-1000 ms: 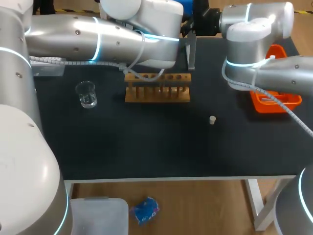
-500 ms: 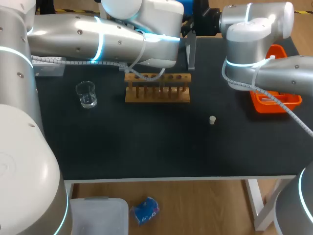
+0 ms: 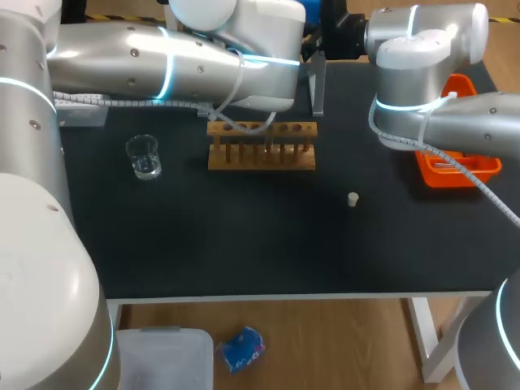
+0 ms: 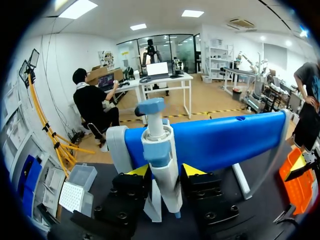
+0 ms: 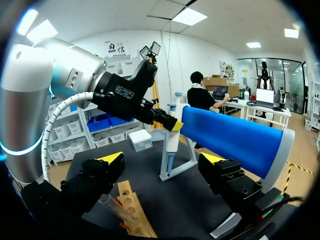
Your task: Invert the test tube, pick up the pipette, mount the tip to pipette, aspirate from beaker and dispense into the tube, eject the tip, return the pipette, and cap with the stopper.
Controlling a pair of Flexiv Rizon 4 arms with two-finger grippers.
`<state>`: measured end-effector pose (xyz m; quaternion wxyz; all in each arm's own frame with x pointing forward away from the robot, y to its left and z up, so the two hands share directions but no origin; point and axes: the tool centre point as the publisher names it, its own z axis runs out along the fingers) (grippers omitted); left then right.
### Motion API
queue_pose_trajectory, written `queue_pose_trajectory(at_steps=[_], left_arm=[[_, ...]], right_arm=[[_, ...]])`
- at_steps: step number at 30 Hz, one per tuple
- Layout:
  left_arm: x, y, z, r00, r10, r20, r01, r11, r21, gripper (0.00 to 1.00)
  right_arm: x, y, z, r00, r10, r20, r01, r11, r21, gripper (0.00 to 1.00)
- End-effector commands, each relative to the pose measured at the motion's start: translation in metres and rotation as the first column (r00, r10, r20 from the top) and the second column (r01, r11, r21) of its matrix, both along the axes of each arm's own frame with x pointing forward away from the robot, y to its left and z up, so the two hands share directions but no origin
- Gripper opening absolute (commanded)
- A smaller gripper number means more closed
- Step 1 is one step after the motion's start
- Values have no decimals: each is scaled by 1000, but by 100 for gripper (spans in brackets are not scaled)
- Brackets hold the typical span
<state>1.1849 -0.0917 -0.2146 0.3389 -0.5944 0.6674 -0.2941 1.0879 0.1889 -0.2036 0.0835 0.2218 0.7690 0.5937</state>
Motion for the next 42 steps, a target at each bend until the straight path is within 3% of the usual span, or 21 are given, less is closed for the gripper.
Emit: queue_pose_trajectory(at_steps=[1, 2, 3, 5, 10, 25, 36, 42], left_arm=[[1, 0, 0, 1000, 2, -1, -2, 1000, -3, 66], [1, 0, 0, 1000, 3, -1, -3, 1000, -3, 86], [1, 0, 1, 1000, 2, -1, -2, 1000, -4, 92], [0, 0, 1, 1000, 4, 2, -4, 1000, -5, 91], [-1, 1, 3, 1000, 7, 6, -7, 1000, -8, 99], [-23, 4, 7, 1000, 15, 7, -15, 1000, -22, 100], [-53, 7, 17, 1000, 12, 24, -11, 999, -31, 100], [-72, 9, 21, 997, -64, 47, 67, 996, -63, 100]], right_arm=[[0, 1, 0, 1000, -1, 0, 1, 1000, -2, 100], [0, 1, 0, 1000, -1, 0, 1, 1000, -2, 100], [0, 1, 0, 1000, -1, 0, 1, 1000, -2, 100], [0, 1, 0, 1000, -1, 0, 1, 1000, -2, 100], [0, 1, 0, 1000, -1, 0, 1, 1000, -2, 100], [0, 1, 0, 1000, -1, 0, 1, 1000, -2, 100], [0, 1, 0, 1000, -1, 0, 1, 1000, -2, 100], [0, 1, 0, 1000, -1, 0, 1, 1000, -2, 100]])
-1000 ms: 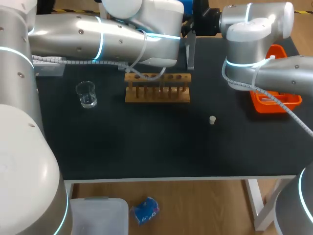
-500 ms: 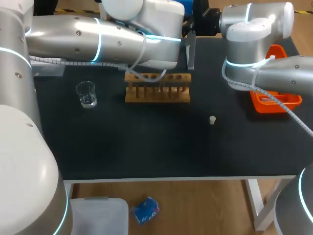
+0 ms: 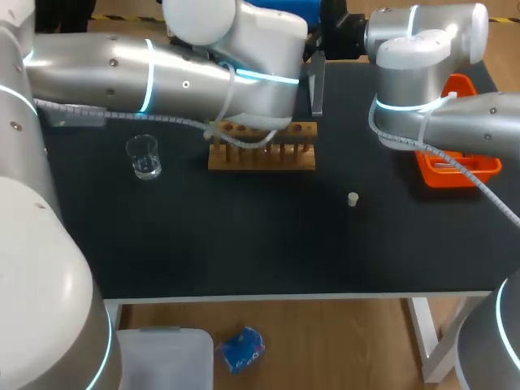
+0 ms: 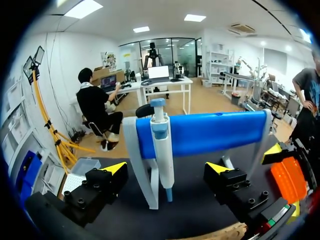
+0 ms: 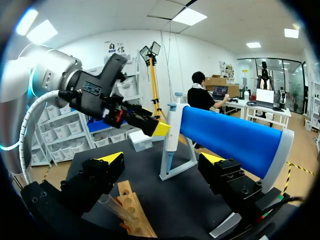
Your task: Invert the test tube, pick up the pipette, mount the tip to pipette, aspirate from beaker and dispense into the tube, eject the tip, return the pipette, and cap with the stopper.
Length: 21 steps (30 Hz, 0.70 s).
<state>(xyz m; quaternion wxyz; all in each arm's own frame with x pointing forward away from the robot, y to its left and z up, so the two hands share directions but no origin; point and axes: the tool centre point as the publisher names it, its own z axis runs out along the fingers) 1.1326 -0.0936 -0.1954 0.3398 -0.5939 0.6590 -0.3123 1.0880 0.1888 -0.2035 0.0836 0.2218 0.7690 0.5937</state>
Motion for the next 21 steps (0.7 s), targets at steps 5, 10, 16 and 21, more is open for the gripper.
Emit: queue_pose_trajectory(at_steps=[5, 10, 16, 21], left_arm=[[-36, 12, 5, 985, -171, 25, 173, 984, -46, 100], [-51, 14, 8, 961, -276, 30, 277, 960, -32, 100], [-73, 10, 13, 887, -460, 42, 462, 886, -49, 100], [-92, 4, 15, 780, -624, 47, 626, 776, -83, 100]], right_arm=[[-6, 1, 5, 1000, 8, 7, -8, 1000, -2, 100], [-16, -8, 15, 998, 47, 29, -47, 999, 18, 100], [-30, -20, 23, 993, 114, 40, -114, 993, 15, 100], [-51, -31, 27, 981, 189, 54, -190, 981, 25, 100]])
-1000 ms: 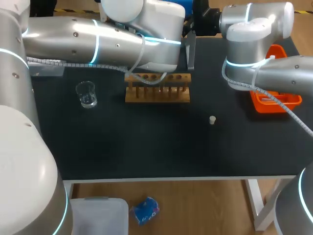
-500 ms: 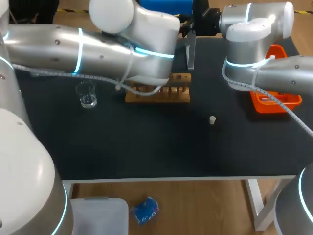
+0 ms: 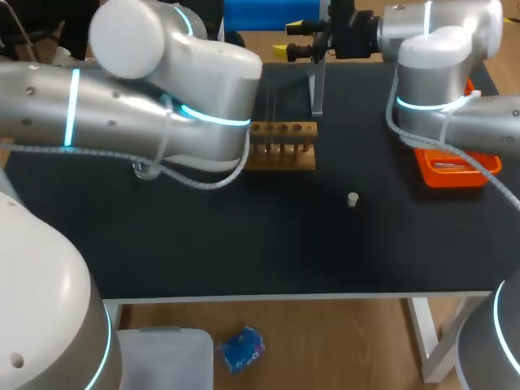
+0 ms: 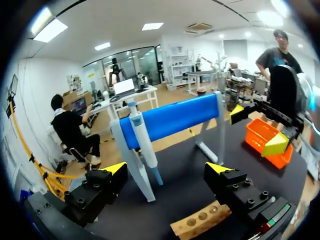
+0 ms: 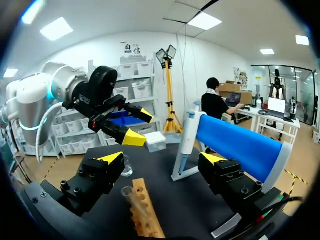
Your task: Invert the test tube, pick up the pipette, mount the tip to pipette, aspirate from beaker and dispense into the tube, eject the tip, return the pipette, and cap with the stopper.
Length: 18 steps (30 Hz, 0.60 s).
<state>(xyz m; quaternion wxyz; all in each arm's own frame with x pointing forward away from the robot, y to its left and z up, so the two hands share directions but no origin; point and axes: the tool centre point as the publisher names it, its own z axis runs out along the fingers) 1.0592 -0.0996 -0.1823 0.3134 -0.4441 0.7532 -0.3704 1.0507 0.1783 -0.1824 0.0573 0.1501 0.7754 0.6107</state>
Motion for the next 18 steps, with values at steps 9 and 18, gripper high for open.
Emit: queue_pose_trajectory(at_steps=[9, 18], left_arm=[[-27, 6, 2, 922, -377, -90, 366, 923, -119, 100], [-27, 6, 2, 922, -377, -90, 366, 923, -119, 100]], right_arm=[[-17, -24, 7, 999, 53, -5, -53, 998, 18, 100], [-17, -24, 7, 999, 53, -5, -53, 998, 18, 100]])
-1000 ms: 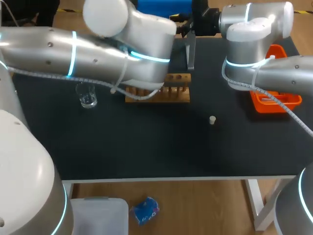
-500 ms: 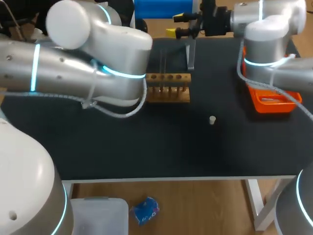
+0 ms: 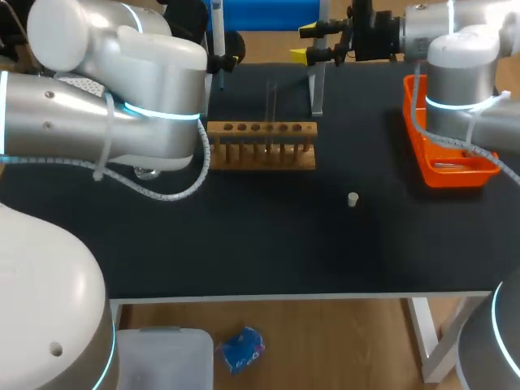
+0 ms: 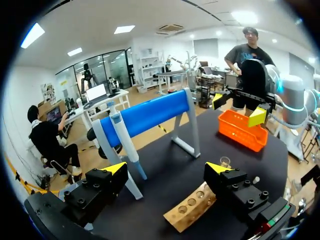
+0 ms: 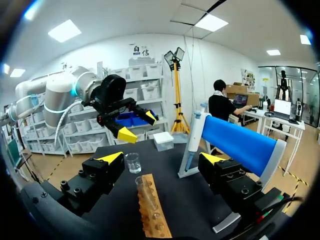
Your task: Invert the test tube, pick up the pipette, mount the tip to pipette, aspirate from beaker and dispense into the tube, eject the tip, return the pipette, and cap with the stopper.
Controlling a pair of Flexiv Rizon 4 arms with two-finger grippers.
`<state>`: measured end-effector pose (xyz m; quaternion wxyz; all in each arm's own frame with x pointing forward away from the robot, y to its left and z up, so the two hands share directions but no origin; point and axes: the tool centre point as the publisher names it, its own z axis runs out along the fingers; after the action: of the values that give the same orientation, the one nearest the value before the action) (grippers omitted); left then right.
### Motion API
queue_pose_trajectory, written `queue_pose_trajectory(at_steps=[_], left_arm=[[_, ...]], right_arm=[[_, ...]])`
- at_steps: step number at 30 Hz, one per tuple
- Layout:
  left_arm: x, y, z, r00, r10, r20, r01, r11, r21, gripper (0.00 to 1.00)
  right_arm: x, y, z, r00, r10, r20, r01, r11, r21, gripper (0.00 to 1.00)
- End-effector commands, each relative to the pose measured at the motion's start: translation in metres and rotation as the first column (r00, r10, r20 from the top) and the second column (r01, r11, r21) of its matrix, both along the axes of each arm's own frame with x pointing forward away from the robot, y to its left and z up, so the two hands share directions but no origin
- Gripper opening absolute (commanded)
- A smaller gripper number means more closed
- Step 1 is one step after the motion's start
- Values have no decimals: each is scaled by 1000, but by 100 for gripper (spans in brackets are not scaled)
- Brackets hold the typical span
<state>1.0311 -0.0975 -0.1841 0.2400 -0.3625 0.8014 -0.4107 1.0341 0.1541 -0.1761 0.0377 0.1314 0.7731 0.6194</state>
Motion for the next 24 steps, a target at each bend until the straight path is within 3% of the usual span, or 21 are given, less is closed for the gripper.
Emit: queue_pose_trajectory(at_steps=[1, 2, 4, 8, 13, 21, 24], left_arm=[[1, 4, 4, 988, -138, -68, 134, 989, -61, 100], [-2, 4, 8, 981, -189, -52, 185, 980, -75, 100], [-8, 7, 12, 968, -250, -27, 250, 968, -7, 100], [-18, 15, 13, 924, -382, -22, 383, 922, 58, 100], [-31, 20, 10, 861, -508, -15, 508, 859, 60, 100], [-48, 16, 4, 750, -658, -68, 659, 752, -4, 100], [-52, 14, 0, 735, -672, -92, 673, 739, -15, 100]], right_arm=[[0, 0, 1, 1000, 0, 0, 0, 1000, -2, 100], [-1, -4, 1, 1000, 21, -1, -21, 1000, 8, 100], [-6, -12, 3, 998, 64, 18, -64, 998, 26, 100], [-17, -25, 2, 994, 104, 32, -106, 993, 47, 100], [-28, -39, 1, 992, 111, 54, -114, 992, 55, 100], [-52, -62, 1, 989, 89, 118, -93, 995, 30, 100], [-64, -74, -3, 987, 88, 134, -91, 996, 20, 100]])
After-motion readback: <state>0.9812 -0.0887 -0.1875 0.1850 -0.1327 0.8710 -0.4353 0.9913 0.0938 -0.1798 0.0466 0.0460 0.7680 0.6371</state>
